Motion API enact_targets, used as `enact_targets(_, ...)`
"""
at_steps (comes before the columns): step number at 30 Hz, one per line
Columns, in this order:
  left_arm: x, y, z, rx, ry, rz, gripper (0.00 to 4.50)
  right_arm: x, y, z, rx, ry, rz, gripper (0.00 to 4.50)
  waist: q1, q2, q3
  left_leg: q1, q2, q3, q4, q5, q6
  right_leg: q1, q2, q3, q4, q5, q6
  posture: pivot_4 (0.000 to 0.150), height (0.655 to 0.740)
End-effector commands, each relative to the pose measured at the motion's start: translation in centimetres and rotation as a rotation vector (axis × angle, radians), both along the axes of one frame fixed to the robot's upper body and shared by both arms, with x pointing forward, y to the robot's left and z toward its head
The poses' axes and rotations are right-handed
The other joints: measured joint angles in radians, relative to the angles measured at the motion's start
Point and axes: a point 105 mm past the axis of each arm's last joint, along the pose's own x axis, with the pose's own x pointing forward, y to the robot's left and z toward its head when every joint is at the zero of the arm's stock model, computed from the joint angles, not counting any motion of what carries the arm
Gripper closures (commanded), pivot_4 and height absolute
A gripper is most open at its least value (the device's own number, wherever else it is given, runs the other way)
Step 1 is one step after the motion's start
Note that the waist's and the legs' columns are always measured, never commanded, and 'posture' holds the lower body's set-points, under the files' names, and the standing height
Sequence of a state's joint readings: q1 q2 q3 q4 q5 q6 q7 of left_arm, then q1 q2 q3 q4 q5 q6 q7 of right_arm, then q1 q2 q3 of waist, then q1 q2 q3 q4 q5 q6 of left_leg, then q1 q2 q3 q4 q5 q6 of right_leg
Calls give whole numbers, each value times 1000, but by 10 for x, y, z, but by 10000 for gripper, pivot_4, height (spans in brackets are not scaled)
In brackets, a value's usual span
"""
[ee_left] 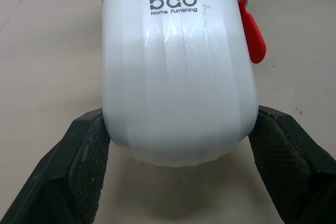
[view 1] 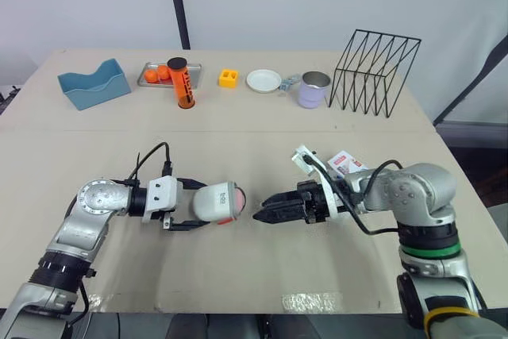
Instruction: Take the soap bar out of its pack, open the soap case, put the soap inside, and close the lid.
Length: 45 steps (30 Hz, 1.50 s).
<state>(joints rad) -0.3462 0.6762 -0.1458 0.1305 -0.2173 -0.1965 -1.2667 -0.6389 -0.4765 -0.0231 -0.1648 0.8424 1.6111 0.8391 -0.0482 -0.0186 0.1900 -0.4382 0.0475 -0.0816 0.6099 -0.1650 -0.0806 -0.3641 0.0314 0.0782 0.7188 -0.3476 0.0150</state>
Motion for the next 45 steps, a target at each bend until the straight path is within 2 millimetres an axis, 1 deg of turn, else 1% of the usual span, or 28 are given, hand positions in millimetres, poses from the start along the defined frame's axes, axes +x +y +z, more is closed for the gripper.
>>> enact_targets(1,-2,-7,23,-65,-79,-9,9137,4,5,11,63,43,4,704,0,0,0,0,0,0,0,0,0,0,0,0,0,0,0,1500,7400)
enact_targets(6,-4,-13,29,-82,-91,-13,9137,12,12,6,46,92,-46,704,0,0,0,0,0,0,0,0,0,0,0,1,0,0,0,1500,7400)
enact_targets(10,-6,-18,28,-83,-87,-21,9137,15,20,7,48,101,-59,704,-1,0,0,0,0,0,0,0,0,0,1,1,0,0,0,1500,7400)
enact_targets(17,-7,-26,28,-89,-86,-38,9137,16,33,8,57,118,-64,704,-1,0,0,-1,0,1,-1,0,1,-1,1,1,0,0,0,1500,7400)
enact_targets(25,-7,-30,27,-85,-90,-48,9137,17,41,3,40,129,-83,704,-1,0,0,-1,0,1,-1,0,1,-1,1,2,0,0,0,1500,7400)
enact_targets(36,-5,-29,27,-77,-99,-41,9137,15,41,-1,48,151,-100,704,-1,0,0,-1,0,1,-1,0,1,-1,1,2,0,0,0,1500,7400)
enact_targets(45,-4,-26,26,-69,-98,-37,9137,19,34,1,46,148,-123,704,-1,0,0,-1,0,2,-1,0,1,-2,1,3,0,0,0,1500,7400)
